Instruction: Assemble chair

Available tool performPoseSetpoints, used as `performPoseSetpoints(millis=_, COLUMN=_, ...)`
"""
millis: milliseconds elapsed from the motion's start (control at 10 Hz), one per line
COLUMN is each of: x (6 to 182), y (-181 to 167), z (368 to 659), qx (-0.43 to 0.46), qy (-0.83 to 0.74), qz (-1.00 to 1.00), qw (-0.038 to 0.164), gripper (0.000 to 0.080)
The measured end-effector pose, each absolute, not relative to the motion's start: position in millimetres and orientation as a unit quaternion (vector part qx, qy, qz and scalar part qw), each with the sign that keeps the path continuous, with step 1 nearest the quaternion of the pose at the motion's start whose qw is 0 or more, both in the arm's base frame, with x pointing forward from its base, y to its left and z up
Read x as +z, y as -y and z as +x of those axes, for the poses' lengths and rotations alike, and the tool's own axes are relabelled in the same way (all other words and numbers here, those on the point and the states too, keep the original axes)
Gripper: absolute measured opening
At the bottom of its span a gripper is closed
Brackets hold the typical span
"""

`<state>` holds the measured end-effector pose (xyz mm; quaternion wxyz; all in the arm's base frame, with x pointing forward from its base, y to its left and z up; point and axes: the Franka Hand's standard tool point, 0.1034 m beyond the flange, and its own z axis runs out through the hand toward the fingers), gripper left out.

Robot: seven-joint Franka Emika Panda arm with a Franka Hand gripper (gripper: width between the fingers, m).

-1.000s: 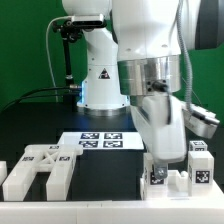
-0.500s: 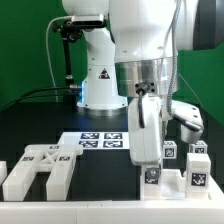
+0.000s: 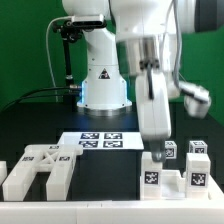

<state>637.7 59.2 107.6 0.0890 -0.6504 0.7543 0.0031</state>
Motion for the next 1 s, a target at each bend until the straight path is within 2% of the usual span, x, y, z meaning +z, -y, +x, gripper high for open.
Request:
performPoseSetpoints(millis=200, x=102.5, y=-59, z=635, qx=0.005, qy=-0.754, qz=-0.651, qw=0.085, gripper=0.0648)
performPoseSetpoints(millis=800, x=102.2, y=-60, z=635, qx=0.005, qy=-0.752, qz=-0.654, qw=0.085, gripper=0.0649)
performPoseSetpoints(millis=1000, x=114.3, y=-68, z=631, qx=-0.001, qy=-0.675, qz=-0.732, qw=0.090, gripper=0.0649)
